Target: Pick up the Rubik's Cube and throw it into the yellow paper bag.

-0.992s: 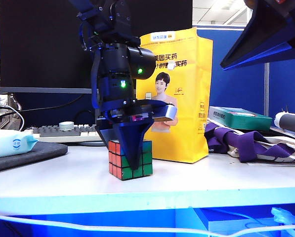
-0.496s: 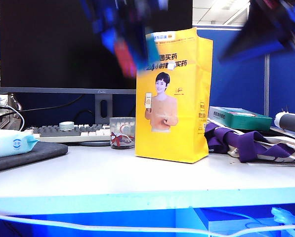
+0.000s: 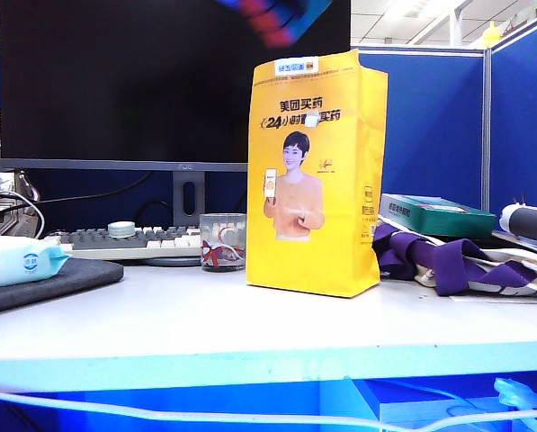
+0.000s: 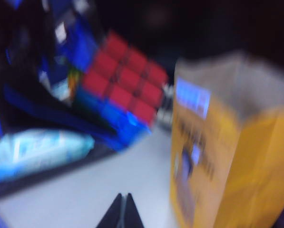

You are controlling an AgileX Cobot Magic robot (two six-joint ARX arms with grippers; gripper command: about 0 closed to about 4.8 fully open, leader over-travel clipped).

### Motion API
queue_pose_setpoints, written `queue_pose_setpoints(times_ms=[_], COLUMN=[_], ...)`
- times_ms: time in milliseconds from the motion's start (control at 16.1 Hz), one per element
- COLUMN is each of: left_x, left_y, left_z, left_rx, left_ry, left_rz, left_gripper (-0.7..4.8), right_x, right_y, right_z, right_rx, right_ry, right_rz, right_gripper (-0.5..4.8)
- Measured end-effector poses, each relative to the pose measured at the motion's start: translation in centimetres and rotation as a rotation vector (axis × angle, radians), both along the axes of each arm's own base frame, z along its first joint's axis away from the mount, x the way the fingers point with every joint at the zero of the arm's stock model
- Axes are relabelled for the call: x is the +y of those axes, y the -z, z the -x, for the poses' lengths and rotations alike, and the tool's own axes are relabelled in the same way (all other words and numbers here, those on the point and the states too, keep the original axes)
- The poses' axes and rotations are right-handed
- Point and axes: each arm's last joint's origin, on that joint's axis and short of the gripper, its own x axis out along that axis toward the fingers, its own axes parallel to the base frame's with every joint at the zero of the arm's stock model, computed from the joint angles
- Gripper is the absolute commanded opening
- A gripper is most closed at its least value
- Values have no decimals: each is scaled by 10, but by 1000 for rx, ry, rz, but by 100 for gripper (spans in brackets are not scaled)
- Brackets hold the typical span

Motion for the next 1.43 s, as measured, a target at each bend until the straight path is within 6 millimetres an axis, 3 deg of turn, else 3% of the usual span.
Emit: queue_pose_setpoints(times_ms=[124,310,434,496,620,868,1177,1239,1301,1363,1425], left_x=[0,18,27,23,10,-2,-11,-12,-12,-13,-13], left_y=[-13,-25,-10,-1,16,31,48,46,45,45,44], left_z=[-11,-46,-77,-81,-89,-102,-115,-113,-113,-112,-112], left_rx=[-126,-216,-106,-67,-13,-24,-11,-17,-16,1,14], left_ry=[19,-96,-91,-76,4,29,48,55,63,88,83], left_rz=[112,338,488,491,489,544,595,601,603,612,627], left_gripper=[-6,-6,-6,-6,-6,-6,-3,112,435,479,479], right_x=[0,0,3,5,10,17,18,18,18,18,18], right_y=[-15,-23,-29,-32,-35,-26,-23,-23,-23,-22,-21], right_z=[1,1,-8,-13,-24,-39,-43,-43,-43,-45,-45], right_rx=[-43,-69,-84,-84,-74,-25,-26,-29,-29,-27,-28], right_ry=[0,1,2,2,-8,-21,-22,-22,-22,-13,1], right_rz=[-17,-27,-33,-33,-30,-11,3,6,8,11,13], right_gripper=[-5,-5,-5,-5,-5,-5,-5,-5,-5,-5,-5])
